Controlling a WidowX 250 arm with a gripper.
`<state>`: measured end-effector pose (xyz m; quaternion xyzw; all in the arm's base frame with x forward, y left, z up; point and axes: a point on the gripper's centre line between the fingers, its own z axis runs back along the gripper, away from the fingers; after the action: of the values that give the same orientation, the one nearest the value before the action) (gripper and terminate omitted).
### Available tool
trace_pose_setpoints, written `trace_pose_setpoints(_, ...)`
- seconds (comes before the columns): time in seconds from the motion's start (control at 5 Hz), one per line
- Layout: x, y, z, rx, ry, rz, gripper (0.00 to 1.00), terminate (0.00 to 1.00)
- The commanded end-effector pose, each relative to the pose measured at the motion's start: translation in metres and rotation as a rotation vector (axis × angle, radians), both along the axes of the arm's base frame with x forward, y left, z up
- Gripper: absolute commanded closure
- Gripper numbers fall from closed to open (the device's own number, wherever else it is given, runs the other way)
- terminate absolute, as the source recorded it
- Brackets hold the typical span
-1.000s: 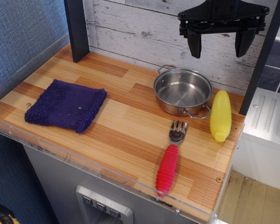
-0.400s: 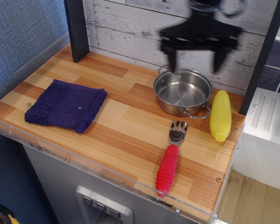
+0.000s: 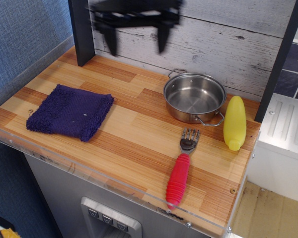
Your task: Slide towel straight back to the wall
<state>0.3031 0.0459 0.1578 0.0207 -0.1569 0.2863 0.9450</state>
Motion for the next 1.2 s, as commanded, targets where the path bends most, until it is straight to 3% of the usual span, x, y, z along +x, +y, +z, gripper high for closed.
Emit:
trace_pose_setpoints(0.0,-0.027,0.076,-0.002,0.016,0.007,0.132,0.00,0.00)
trace_pose_setpoints(0.4,-0.038,0.109,-0.049,0.016,0.096,0.144,0.00,0.00)
trace_pose_setpoints(1.0,-0.035,0.096,-0.103,-0.019,0.202,0.069,0.00,0.00)
